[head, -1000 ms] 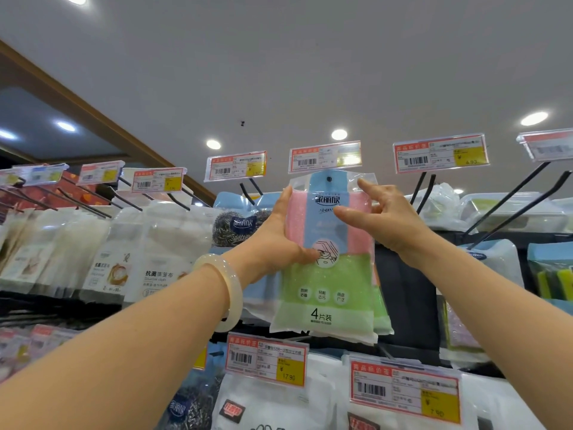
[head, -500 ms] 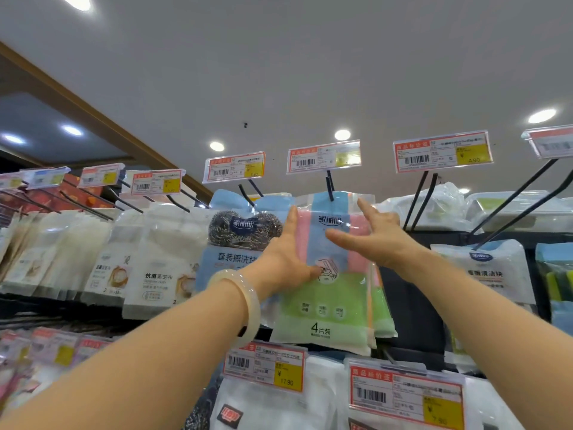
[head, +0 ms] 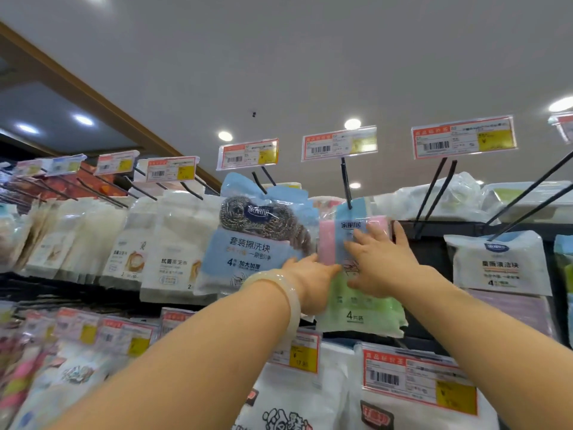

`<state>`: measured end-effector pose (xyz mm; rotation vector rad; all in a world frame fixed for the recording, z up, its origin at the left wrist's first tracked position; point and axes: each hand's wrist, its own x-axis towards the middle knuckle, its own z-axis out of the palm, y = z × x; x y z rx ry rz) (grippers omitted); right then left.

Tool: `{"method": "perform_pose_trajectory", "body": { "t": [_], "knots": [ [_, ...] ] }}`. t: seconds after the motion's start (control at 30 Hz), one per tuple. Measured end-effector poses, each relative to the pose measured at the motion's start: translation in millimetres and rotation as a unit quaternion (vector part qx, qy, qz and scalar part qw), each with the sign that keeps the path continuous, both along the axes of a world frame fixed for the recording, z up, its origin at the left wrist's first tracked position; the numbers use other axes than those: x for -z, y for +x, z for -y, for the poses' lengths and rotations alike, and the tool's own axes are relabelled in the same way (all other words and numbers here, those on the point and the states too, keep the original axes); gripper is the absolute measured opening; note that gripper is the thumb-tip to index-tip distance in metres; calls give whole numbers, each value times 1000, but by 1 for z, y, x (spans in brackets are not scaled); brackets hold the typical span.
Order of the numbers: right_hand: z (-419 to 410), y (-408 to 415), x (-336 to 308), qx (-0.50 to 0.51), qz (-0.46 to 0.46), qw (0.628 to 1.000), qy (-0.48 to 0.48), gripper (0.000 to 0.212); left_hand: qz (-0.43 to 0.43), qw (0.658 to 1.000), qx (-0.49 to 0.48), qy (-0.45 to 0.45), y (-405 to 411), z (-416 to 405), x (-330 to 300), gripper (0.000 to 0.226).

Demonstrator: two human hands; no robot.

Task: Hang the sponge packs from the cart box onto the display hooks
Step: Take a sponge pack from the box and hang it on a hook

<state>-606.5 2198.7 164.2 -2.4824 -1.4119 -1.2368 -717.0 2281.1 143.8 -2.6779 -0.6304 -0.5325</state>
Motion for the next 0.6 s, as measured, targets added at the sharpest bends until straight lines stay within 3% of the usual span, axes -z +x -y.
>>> {"method": "perform_pose_trajectory", "body": {
  "t": [0.1,0.2,0.3,0.43,0.5,0.6],
  "knots": [
    [3,-18,-5,48,-141,985,-89,63,6,998,20,-54,-10,3,2,66],
    [3,-42,0,26,-135,985,-103,64,93,992,62,-60,-34,7,10,57],
    [4,-82,12,-42,-115,992,-38,68,183,979,88,-34,-74,6,20,57],
    [-5,-149,40,-211,-75,974,22,66,178,983,-7,36,-146,-8,48,75],
    [-31,-183,69,-257,-68,964,1,61,173,983,-48,27,-188,-20,76,76],
    [-78,-247,134,-303,-138,939,-83,49,144,980,-138,-24,-259,-44,133,65]
  ]
}}
